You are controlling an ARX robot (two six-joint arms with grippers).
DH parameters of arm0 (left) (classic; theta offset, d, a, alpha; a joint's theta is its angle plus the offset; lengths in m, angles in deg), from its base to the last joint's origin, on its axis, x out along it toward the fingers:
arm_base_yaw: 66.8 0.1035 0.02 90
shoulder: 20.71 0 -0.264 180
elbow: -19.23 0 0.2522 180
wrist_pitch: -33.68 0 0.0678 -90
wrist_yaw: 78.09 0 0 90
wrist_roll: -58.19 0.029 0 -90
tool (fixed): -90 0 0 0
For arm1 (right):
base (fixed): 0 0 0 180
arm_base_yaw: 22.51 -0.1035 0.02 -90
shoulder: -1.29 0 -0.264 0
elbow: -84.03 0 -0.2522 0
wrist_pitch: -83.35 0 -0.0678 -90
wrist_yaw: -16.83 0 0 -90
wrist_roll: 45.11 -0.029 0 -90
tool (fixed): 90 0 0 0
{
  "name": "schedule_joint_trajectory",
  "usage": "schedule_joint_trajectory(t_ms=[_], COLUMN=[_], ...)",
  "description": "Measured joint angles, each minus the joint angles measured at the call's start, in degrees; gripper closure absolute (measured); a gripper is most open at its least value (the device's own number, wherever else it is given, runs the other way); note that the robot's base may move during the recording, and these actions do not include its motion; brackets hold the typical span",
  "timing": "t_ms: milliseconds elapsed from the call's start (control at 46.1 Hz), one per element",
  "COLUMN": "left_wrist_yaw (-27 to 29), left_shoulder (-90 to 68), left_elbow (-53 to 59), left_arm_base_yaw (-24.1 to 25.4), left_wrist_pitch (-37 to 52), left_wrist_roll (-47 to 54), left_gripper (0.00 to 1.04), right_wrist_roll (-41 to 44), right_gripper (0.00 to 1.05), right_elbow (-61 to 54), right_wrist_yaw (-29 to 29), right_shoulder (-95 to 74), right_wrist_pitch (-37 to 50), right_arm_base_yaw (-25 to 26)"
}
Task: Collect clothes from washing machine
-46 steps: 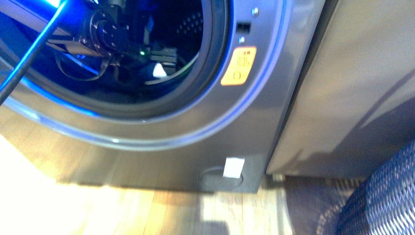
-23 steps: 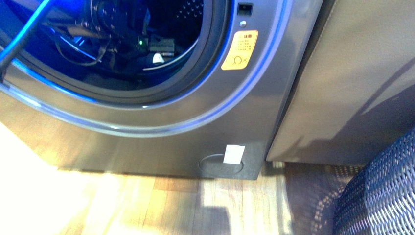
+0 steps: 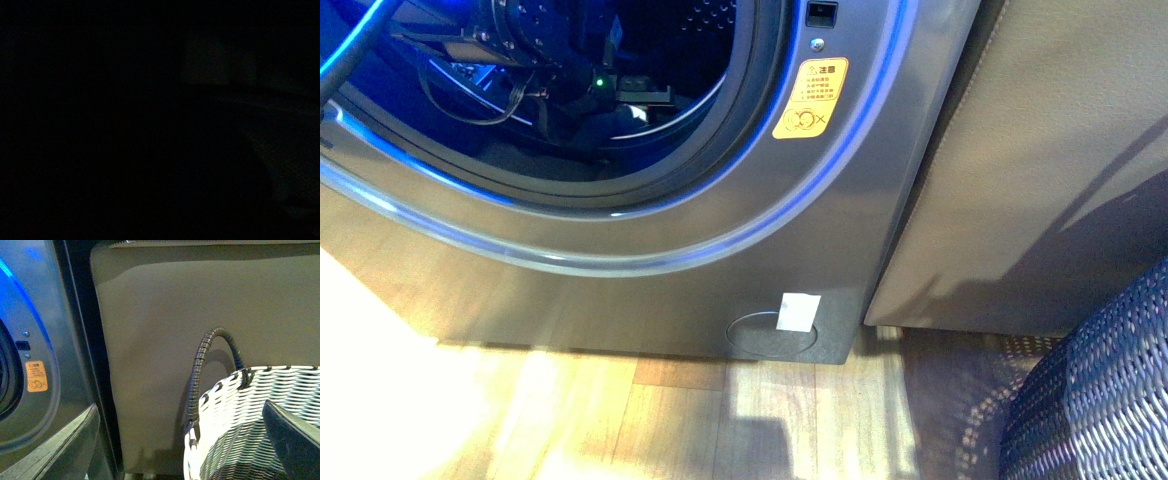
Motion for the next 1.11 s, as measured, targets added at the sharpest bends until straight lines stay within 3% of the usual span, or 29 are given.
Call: schedule_joint_trajectory(t_ms=[390,672,1106], left_wrist_yaw=[-3.28,-1.53,-0.83], left_shoulder=[5.18,10.60,17.00], left_elbow=[7.65,16.44,25.11], left_arm_base_yaw=[-0.96,-1.51,-1.51], left_wrist_pitch=[7.10,14.03,22.60], left_wrist_roll=[-5.27,-7.63,-8.44], left_gripper=[0.81,0.87,0.89], right_wrist_roll=[0.00,0.00,-0.02], right_gripper=[0.08,0.08,0.08], right_elbow=[0.00,0.02,0.00], right_wrist_yaw=[0.02,0.00,0.02], right_shoulder=[0.00,0.00,0.00], right_wrist_pitch=[0.00,0.00,0.00], right_arm_base_yaw=[0.00,0.00,0.00])
